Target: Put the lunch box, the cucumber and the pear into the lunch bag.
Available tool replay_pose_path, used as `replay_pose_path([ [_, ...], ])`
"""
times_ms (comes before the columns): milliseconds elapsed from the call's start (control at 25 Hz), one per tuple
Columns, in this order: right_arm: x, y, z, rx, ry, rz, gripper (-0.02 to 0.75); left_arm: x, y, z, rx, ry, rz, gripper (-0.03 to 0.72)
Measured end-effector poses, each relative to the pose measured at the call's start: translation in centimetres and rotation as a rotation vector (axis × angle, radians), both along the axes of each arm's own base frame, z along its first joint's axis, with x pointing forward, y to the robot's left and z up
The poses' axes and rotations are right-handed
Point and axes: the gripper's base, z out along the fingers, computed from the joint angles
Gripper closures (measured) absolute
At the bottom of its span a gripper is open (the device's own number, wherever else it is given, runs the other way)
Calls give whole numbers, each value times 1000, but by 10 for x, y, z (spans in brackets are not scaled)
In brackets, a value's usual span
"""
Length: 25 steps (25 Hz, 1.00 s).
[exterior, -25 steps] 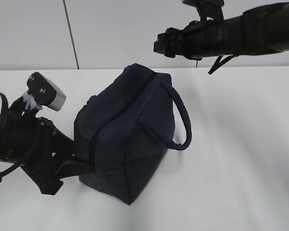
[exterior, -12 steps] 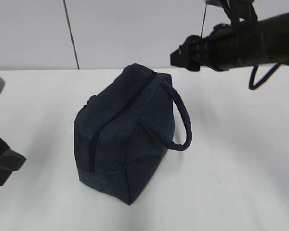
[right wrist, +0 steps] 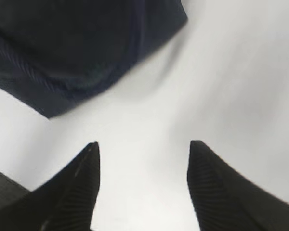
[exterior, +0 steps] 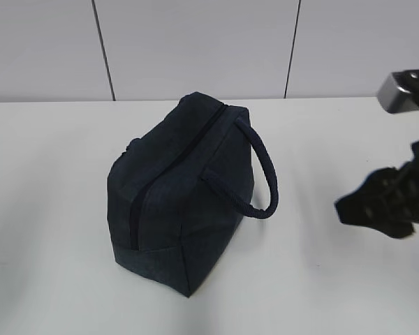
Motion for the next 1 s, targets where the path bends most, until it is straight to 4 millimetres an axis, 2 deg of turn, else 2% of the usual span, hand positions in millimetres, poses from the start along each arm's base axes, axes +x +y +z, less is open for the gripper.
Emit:
replay_pose_path([
  [200,-51,-30,13,-173,27,-79,294,-38,15,6,-10,-2,16,358],
  [320,-84,-41,23,-164,-32,-101,294,-60,24,7,-24,-21,24,358],
  [360,-103,-46,26,-154,-75,-112,294,-68,27,7,-27,-24,26,358],
  [520,-144,-61,28,-174,-145,-132,294,-92,35,5,-52,-50,27,358],
  [840,-184,-74,9,-172,-202,-151,294,-123,46,0,-106,-150,21,359],
  [1000,-201,-80,10,-148,-324,-172,294,-127,48,-15,-117,-181,20,359],
])
